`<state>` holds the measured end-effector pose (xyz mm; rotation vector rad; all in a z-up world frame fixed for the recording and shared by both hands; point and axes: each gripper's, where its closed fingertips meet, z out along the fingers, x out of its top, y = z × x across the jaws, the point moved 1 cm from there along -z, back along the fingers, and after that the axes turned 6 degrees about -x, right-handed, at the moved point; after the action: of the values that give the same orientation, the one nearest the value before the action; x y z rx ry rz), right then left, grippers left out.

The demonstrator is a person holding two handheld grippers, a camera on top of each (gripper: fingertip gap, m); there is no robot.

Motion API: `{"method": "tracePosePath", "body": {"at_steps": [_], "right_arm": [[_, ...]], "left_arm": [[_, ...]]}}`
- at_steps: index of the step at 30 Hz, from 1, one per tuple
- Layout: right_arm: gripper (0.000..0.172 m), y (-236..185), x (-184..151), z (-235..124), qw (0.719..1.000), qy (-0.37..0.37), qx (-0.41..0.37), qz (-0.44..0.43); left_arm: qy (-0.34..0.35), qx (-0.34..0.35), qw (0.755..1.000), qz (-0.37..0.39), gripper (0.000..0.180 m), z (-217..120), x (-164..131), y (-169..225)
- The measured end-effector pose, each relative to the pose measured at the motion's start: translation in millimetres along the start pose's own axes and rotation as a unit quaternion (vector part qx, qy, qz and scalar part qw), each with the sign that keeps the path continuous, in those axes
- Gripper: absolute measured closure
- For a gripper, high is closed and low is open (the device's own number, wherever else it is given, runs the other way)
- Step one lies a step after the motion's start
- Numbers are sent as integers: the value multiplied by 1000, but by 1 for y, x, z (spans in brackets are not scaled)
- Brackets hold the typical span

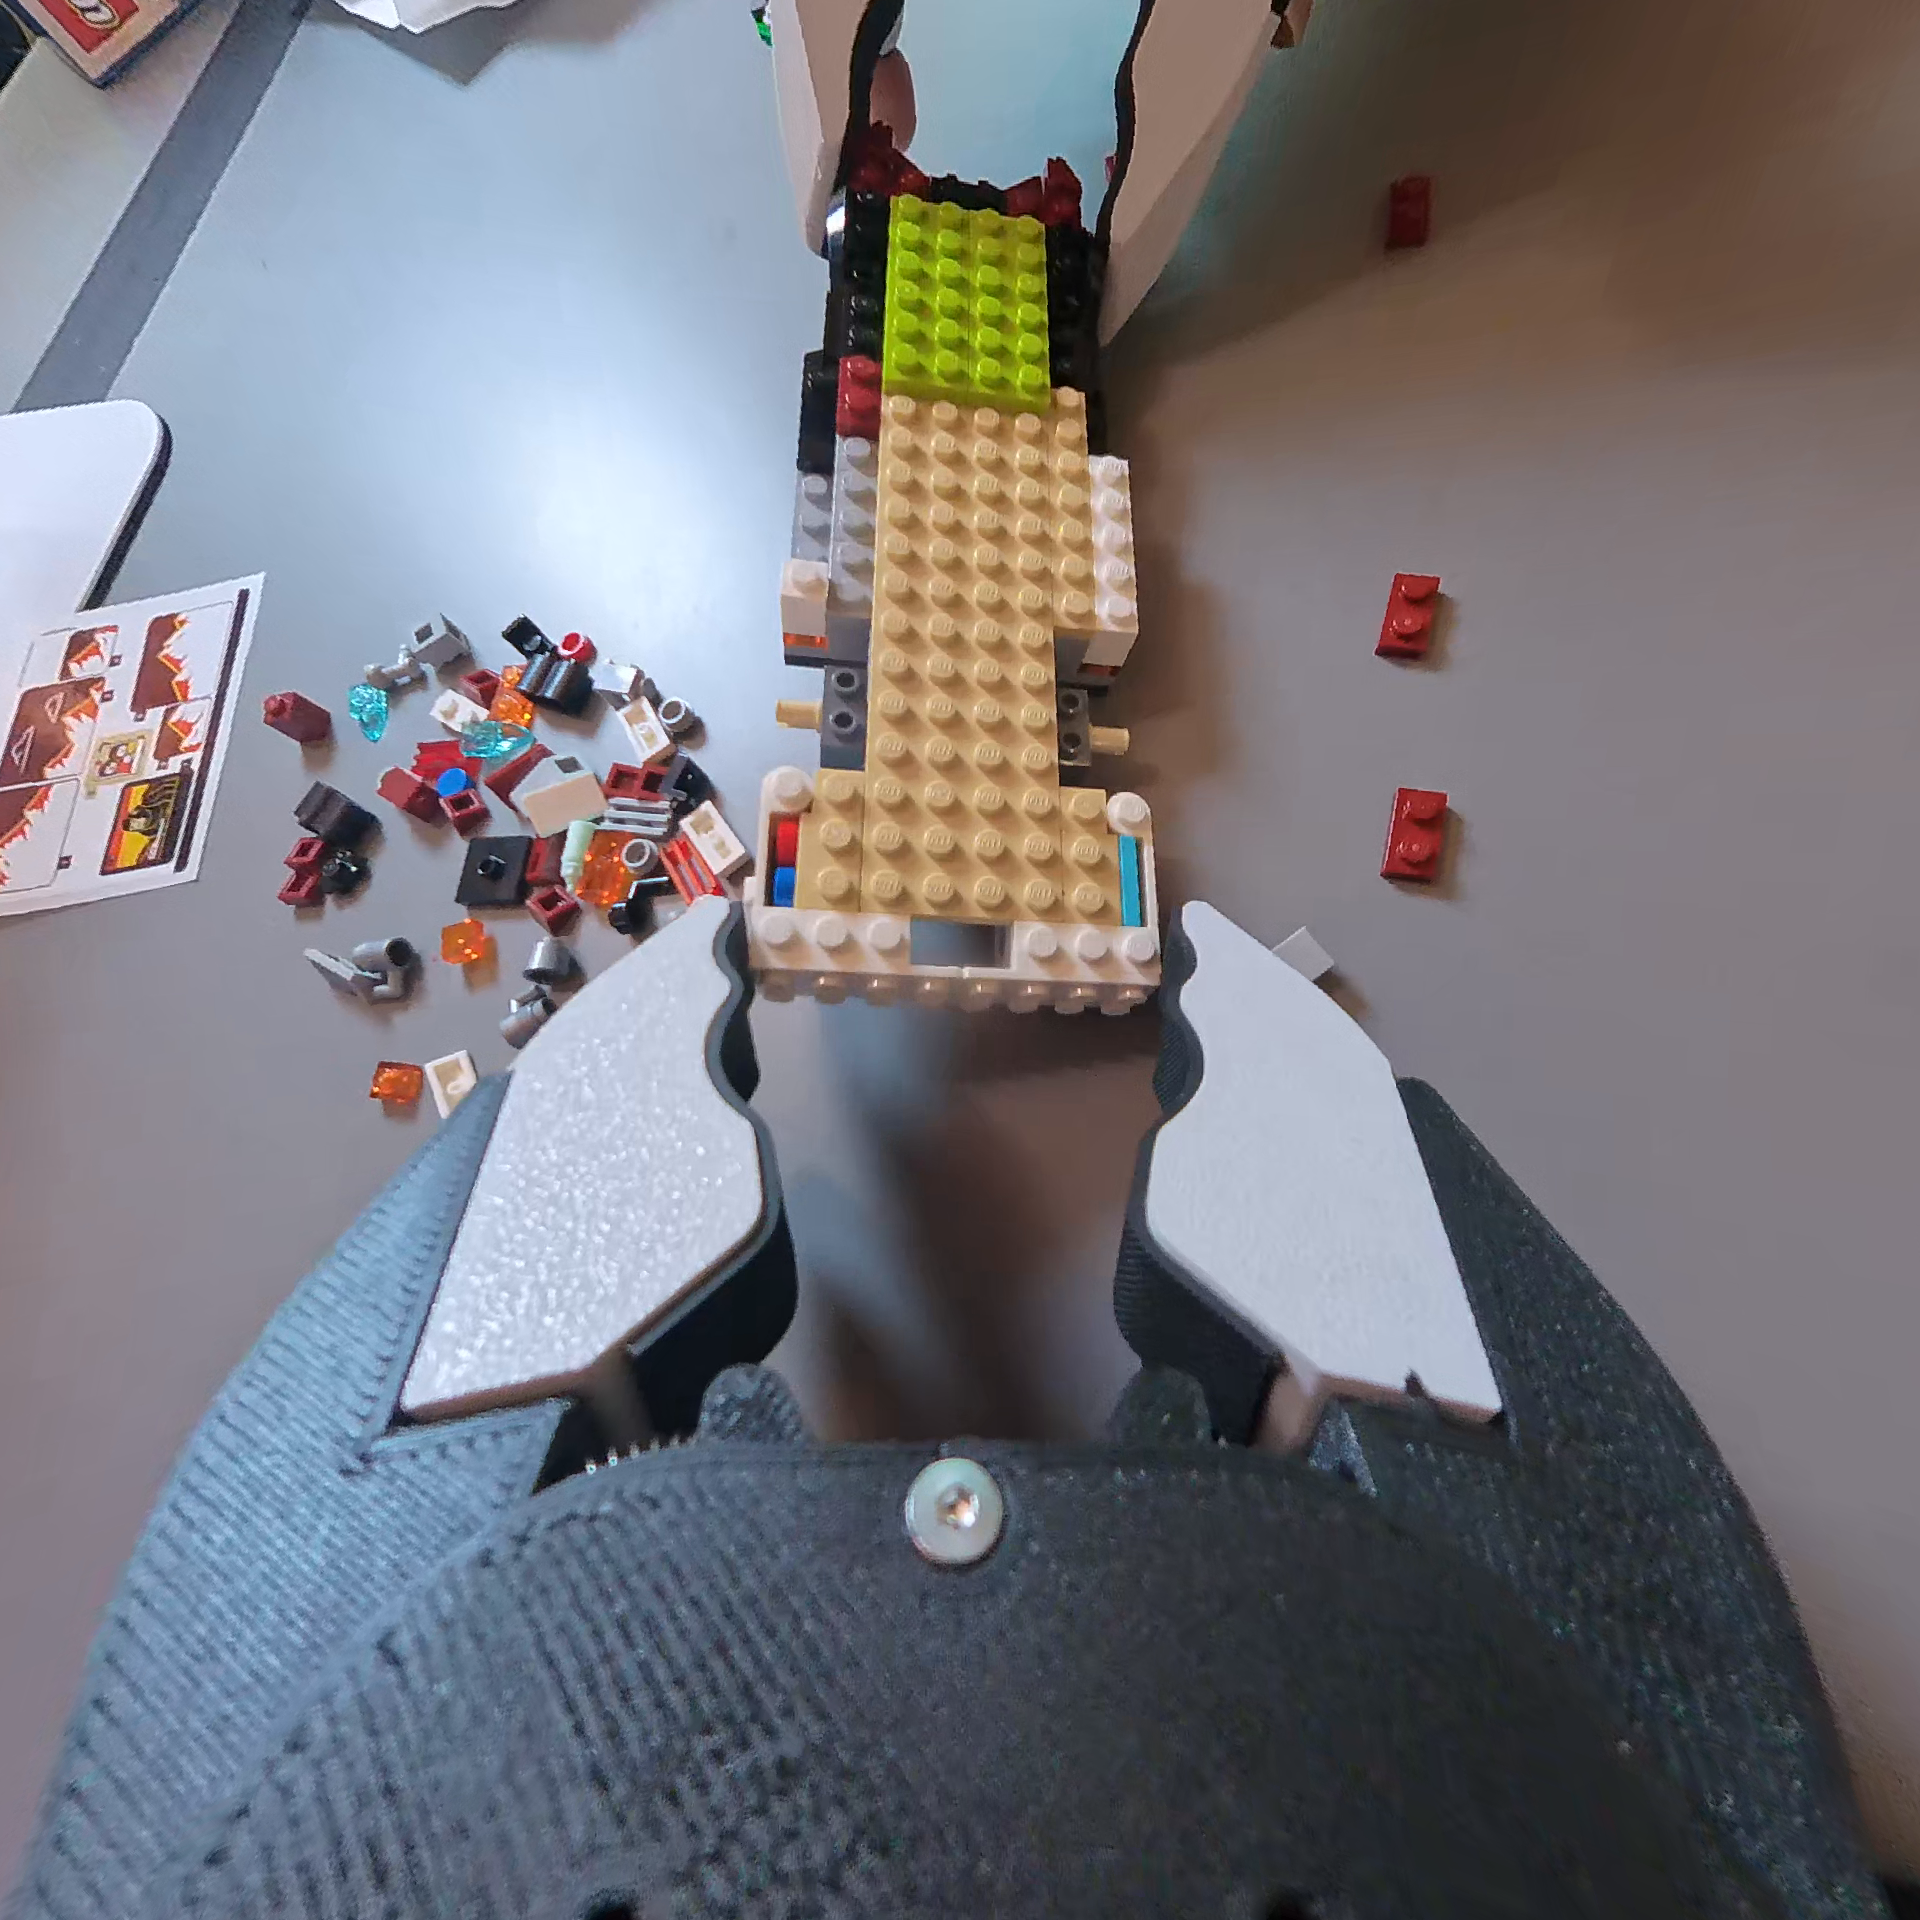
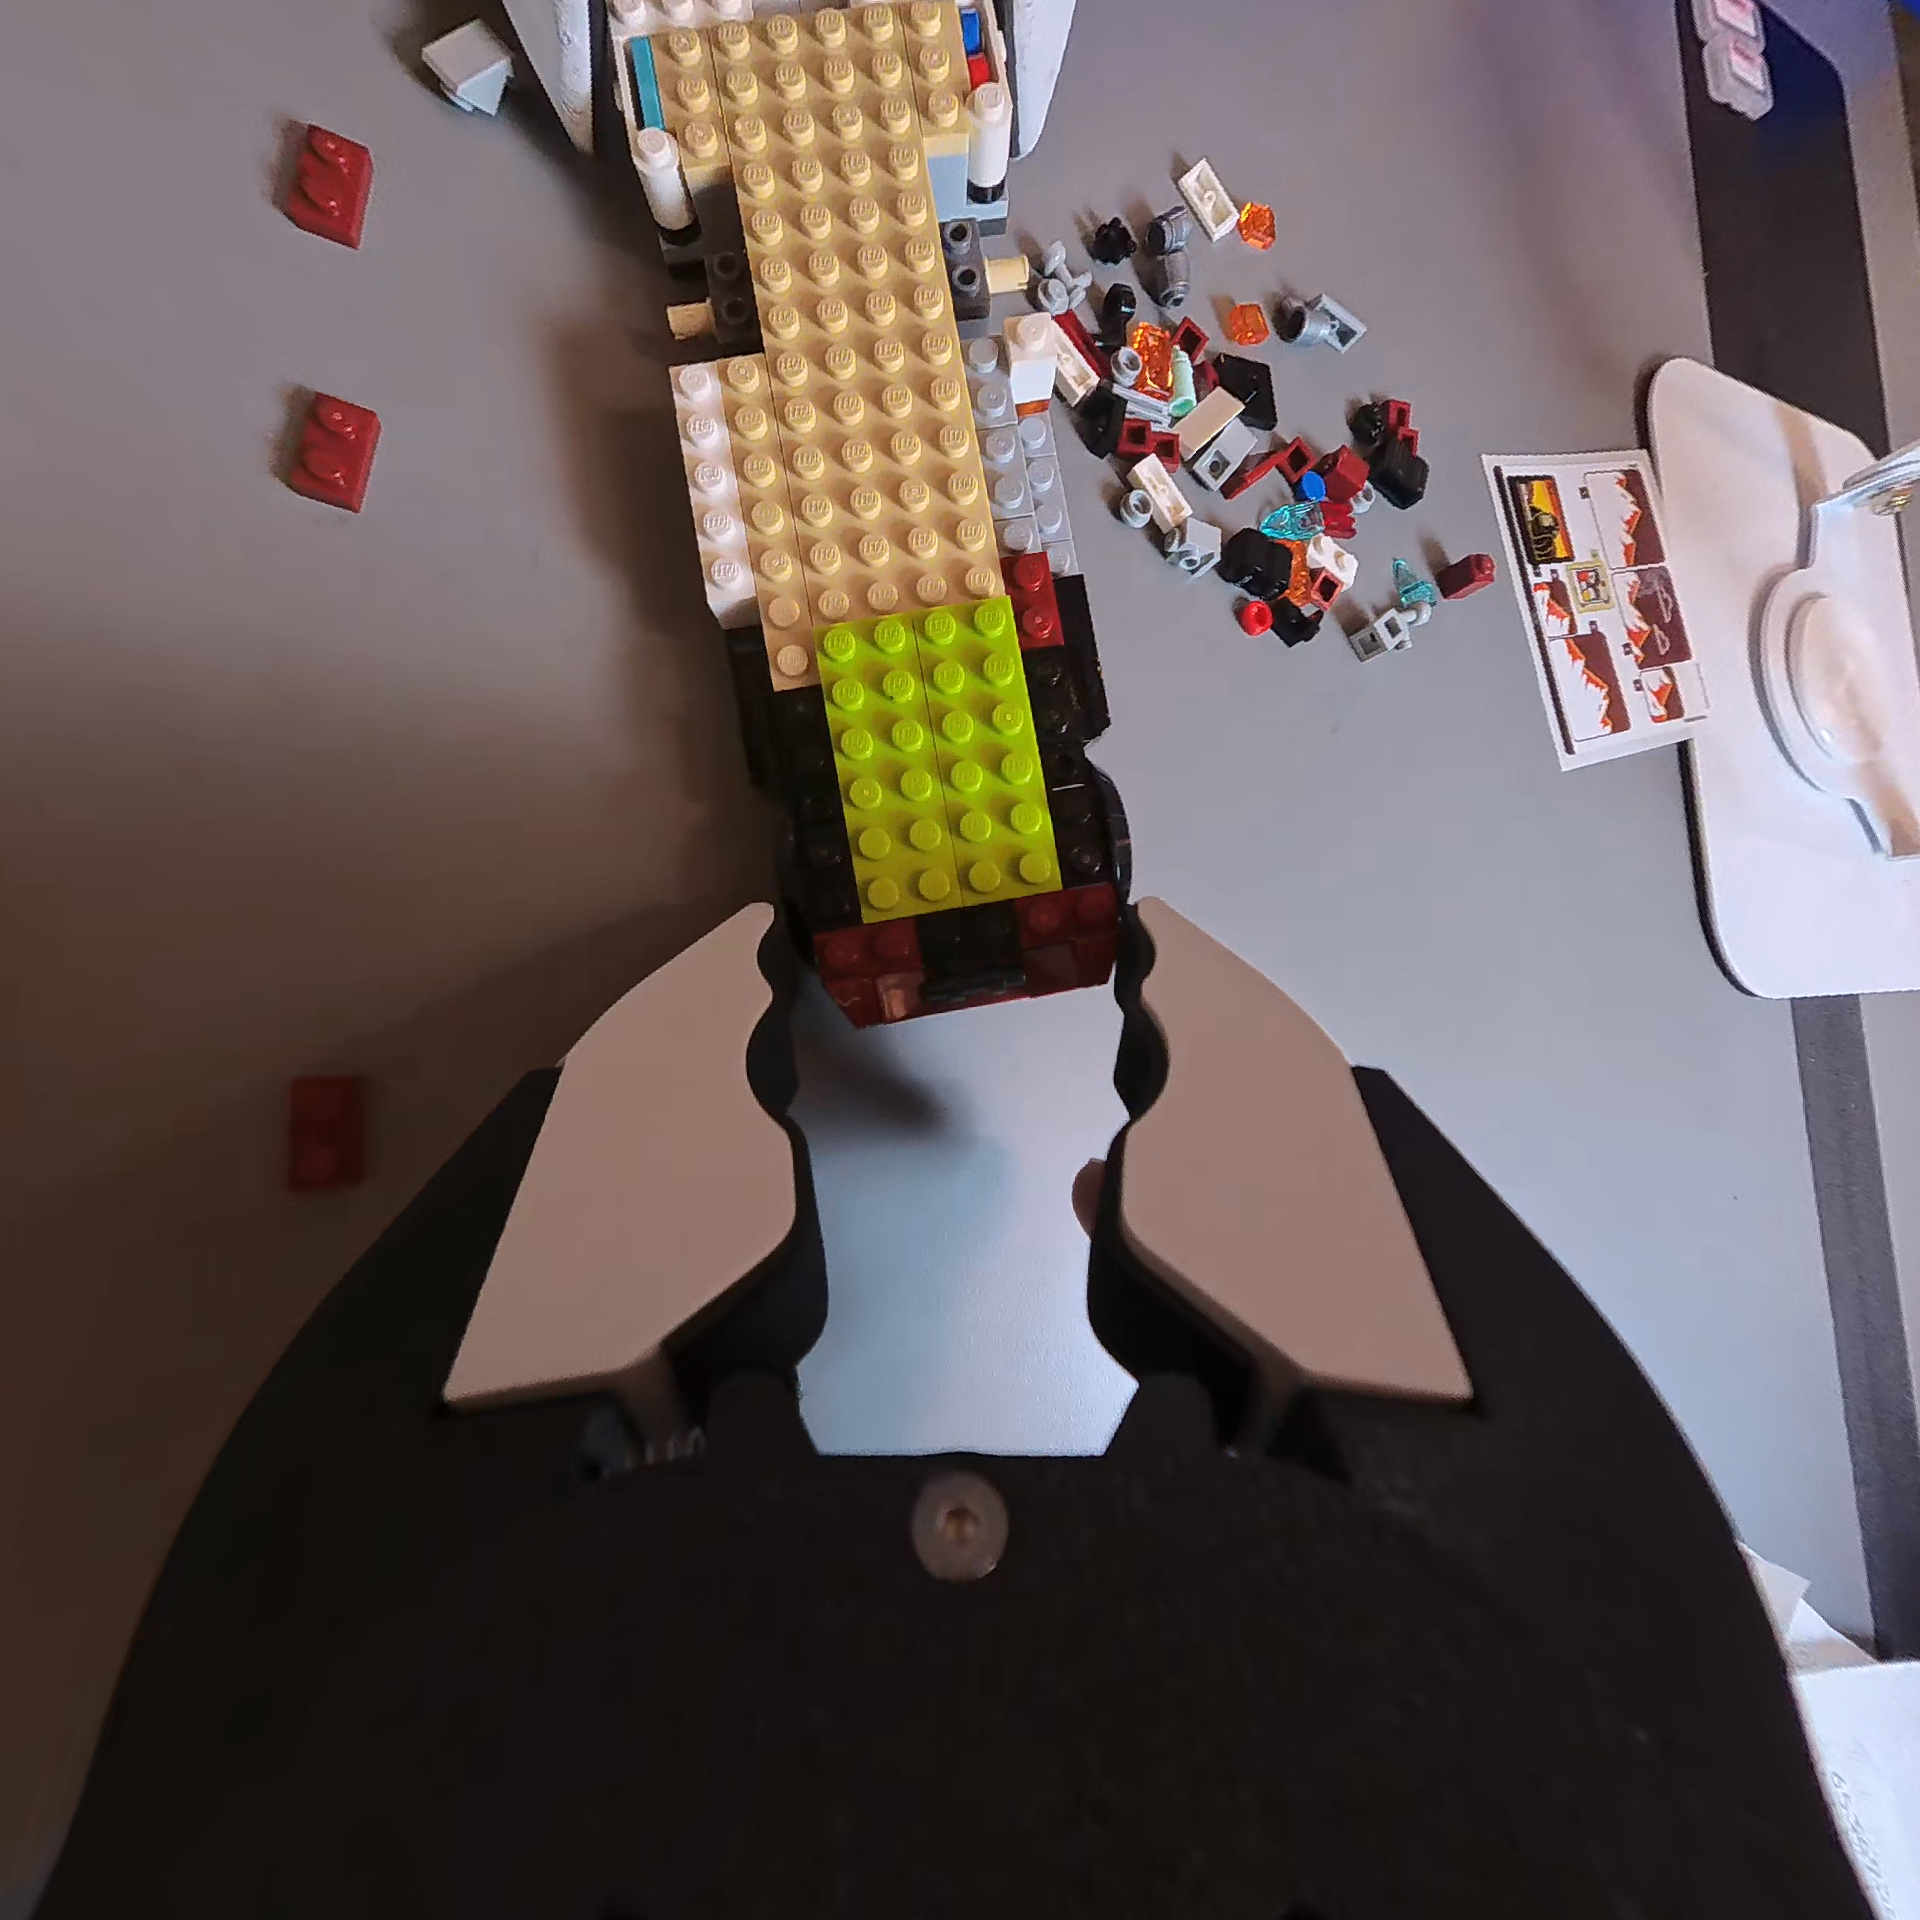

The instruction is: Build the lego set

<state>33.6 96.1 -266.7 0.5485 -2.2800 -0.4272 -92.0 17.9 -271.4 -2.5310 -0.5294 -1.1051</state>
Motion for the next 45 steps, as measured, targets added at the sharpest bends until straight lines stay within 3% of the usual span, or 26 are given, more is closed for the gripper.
{"method": "tracePosePath", "body": {"at_steps": [45], "right_arm": [[113,-10,-5,0,991,-58,91,74]], "left_arm": [[15,-48,997,-59,107,-3,-4,7]]}}
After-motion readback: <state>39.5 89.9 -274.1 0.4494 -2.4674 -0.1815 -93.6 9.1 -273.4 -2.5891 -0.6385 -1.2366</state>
